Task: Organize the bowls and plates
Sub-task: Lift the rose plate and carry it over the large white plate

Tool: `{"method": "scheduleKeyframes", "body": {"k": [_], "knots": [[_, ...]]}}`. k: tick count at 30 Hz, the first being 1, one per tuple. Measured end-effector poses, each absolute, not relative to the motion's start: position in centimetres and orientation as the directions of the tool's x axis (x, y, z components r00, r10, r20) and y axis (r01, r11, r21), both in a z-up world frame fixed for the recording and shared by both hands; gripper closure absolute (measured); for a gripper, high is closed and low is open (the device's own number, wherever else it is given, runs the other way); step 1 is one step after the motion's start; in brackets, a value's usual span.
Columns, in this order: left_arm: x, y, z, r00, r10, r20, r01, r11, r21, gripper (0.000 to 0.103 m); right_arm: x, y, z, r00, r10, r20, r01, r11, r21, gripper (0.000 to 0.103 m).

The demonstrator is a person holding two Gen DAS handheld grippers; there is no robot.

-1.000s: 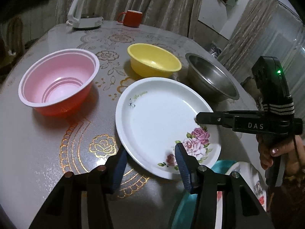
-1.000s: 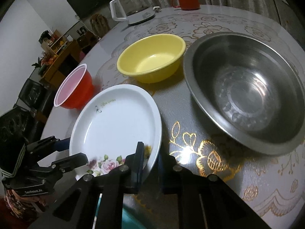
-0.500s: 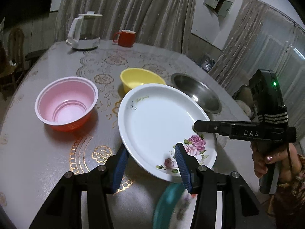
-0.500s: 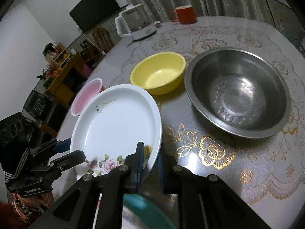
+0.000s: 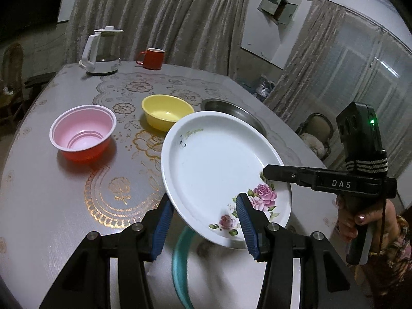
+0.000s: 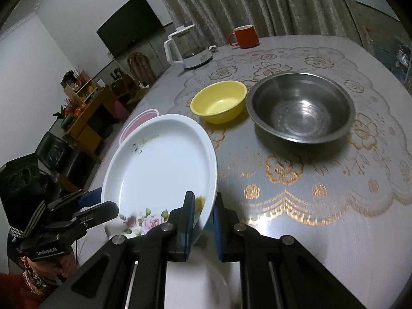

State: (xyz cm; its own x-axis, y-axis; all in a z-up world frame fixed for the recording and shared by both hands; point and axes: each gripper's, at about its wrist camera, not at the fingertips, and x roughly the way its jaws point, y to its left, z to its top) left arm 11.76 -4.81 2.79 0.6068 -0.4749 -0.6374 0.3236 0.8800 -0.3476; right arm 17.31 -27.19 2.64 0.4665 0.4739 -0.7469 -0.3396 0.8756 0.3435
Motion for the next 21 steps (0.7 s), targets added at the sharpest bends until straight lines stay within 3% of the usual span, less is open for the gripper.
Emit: {"method": "scheduleKeyframes", "body": {"k": [21], "knots": [[5.2, -6.0, 2.3, 0.580, -0.512, -0.634, 0.383, 0.858, -0.343, 0.052, 8.7, -29.1, 1.6, 0.505, 0.487, -0.712, -0.260, 0.873, 0.413, 0.091]]}}
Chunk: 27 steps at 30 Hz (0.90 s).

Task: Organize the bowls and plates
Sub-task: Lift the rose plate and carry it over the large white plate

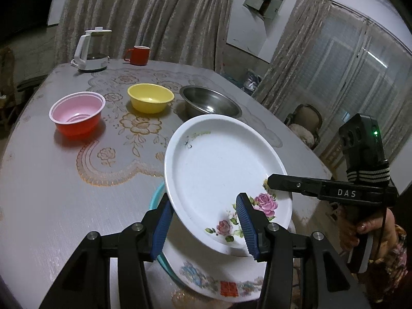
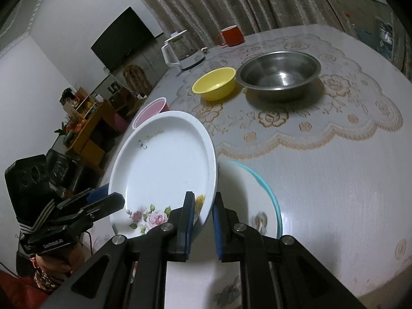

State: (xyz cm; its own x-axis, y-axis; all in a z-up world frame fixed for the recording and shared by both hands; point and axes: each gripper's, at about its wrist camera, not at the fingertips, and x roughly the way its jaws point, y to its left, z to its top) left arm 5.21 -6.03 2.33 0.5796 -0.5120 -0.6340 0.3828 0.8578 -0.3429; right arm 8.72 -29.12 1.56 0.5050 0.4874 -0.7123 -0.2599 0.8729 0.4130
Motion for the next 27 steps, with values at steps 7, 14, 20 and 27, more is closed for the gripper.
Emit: {"method": "scheduleKeyframes", "body": {"k": [7, 14, 20, 27], "knots": [[3.8, -6.4, 1.4, 0.554, -0.517, -0.653, 0.402, 0.853, -0.335, 0.052, 6.5, -29.3, 0.4, 0.497, 0.479, -0.723, -0.234, 0.877, 0.421, 0.091], [3.2, -7.1, 0.1, 0.523, -0.516, -0.679, 0.411, 0.850, -0.329, 0.052, 5.3, -29.8, -1.0, 0.486, 0.471, -0.736, -0.192, 0.879, 0.436, 0.091], [2.9, -7.6, -0.5, 0.512, -0.506, -0.694, 0.417, 0.853, -0.315, 0.052, 4.9, -29.8, -2.2, 0.461, 0.449, -0.766, -0.173, 0.892, 0.419, 0.089], [2.9, -8.1, -1.1, 0.501, -0.497, -0.709, 0.425, 0.855, -0.299, 0.052, 4.8, -29.9, -2.5, 0.459, 0.432, -0.776, -0.158, 0.899, 0.407, 0.088]]}}
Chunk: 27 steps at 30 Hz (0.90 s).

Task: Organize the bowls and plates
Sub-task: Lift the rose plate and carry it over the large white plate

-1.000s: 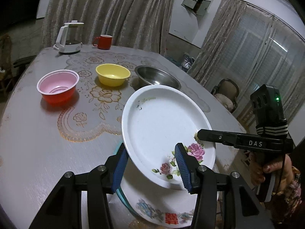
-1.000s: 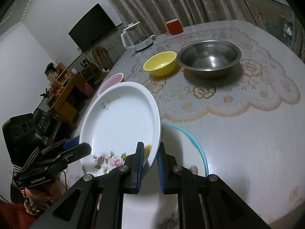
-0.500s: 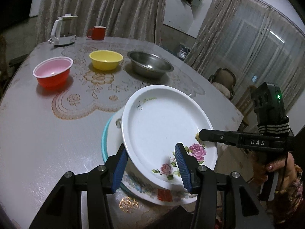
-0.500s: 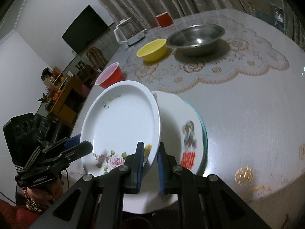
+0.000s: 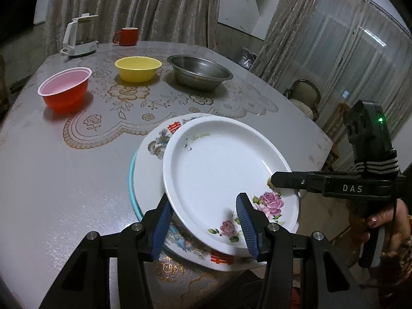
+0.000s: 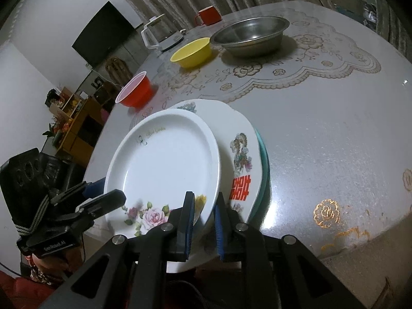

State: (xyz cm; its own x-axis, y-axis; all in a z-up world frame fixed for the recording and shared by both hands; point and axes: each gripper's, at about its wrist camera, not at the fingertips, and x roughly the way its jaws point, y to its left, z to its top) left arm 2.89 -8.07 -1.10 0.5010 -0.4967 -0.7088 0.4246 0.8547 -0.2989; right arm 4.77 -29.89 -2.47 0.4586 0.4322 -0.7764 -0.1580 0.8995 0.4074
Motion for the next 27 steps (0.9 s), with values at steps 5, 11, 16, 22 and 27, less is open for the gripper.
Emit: {"method": "scheduleKeyframes", "body": {"k": [5, 11, 16, 22, 27], "knots": [[2.9, -8.0, -1.4, 0.496, -0.494, -0.714, 0.423, 0.856, -0.298, 0.052, 4.8, -29.6, -2.3, 0.457, 0.410, -0.789, -0.161, 0.911, 0.379, 0.088], [2.9, -8.2, -1.3, 0.484, -0.494, -0.722, 0.429, 0.853, -0.297, 0.047, 5.6, -28.9, -2.0, 0.411, 0.379, -0.829, -0.172, 0.925, 0.338, 0.087], [3.2, -8.4, -1.2, 0.466, -0.501, -0.729, 0.425, 0.850, -0.313, 0.042, 6.7, -28.3, -1.8, 0.358, 0.347, -0.867, -0.197, 0.936, 0.293, 0.084], [3.7, -8.3, -1.1, 0.433, -0.526, -0.732, 0.420, 0.836, -0.352, 0.036, 7.3, -28.5, -2.0, 0.335, 0.359, -0.871, -0.188, 0.932, 0.311, 0.084], [3.8, -8.1, -0.8, 0.400, -0.548, -0.735, 0.412, 0.824, -0.390, 0.029, 7.6, -28.8, -2.2, 0.329, 0.377, -0.866, -0.172, 0.926, 0.338, 0.084]]}}
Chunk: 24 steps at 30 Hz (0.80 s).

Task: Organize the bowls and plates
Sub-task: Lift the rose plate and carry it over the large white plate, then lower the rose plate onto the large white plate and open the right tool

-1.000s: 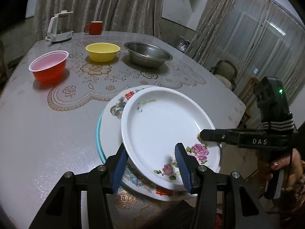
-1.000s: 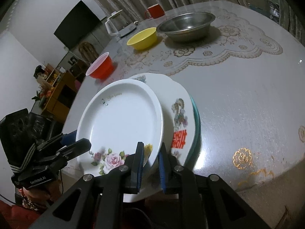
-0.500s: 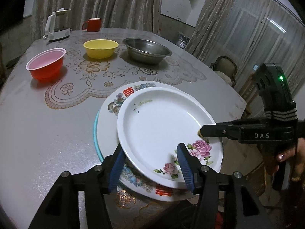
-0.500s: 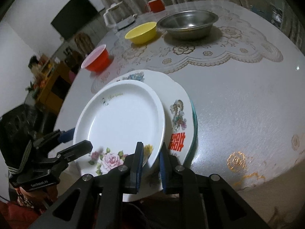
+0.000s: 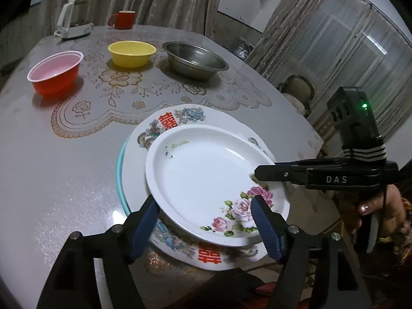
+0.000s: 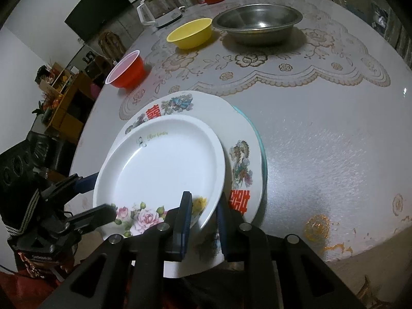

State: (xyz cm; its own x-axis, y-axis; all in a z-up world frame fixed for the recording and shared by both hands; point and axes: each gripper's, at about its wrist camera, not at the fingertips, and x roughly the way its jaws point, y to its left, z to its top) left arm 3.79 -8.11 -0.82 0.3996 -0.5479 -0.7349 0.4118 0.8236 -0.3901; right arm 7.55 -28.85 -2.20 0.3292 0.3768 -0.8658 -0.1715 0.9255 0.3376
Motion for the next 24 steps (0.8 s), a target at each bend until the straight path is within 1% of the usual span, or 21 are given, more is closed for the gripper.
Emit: {"method": "scheduleKeyframes", "body": {"k": [4, 9, 13, 17, 20, 24], "knots": [[3.7, -7.9, -0.6, 0.395, -0.550, -0.735, 0.409, 0.822, -0.396, 0.028, 7.7, -28.8, -2.3, 0.325, 0.382, -0.865, -0.169, 0.924, 0.344, 0.084], [3.5, -7.8, -0.4, 0.384, -0.556, -0.737, 0.410, 0.818, -0.403, 0.024, 7.8, -28.6, -2.6, 0.315, 0.393, -0.864, -0.167, 0.919, 0.358, 0.084], [3.4, -7.8, -0.3, 0.376, -0.554, -0.743, 0.414, 0.818, -0.400, 0.024, 7.9, -28.5, -2.6, 0.314, 0.394, -0.864, -0.170, 0.918, 0.357, 0.084], [3.2, -8.0, -0.2, 0.367, -0.551, -0.749, 0.420, 0.817, -0.395, 0.020, 7.7, -28.1, -2.3, 0.334, 0.357, -0.872, -0.193, 0.932, 0.308, 0.084], [3.0, -7.9, 0.0, 0.368, -0.550, -0.750, 0.424, 0.817, -0.391, 0.019, 7.6, -28.1, -2.0, 0.352, 0.330, -0.876, -0.201, 0.941, 0.273, 0.087], [3.0, -7.5, 0.4, 0.381, -0.554, -0.740, 0.419, 0.817, -0.396, 0.019, 7.4, -28.4, -1.4, 0.382, 0.297, -0.875, -0.204, 0.951, 0.234, 0.087]]}}
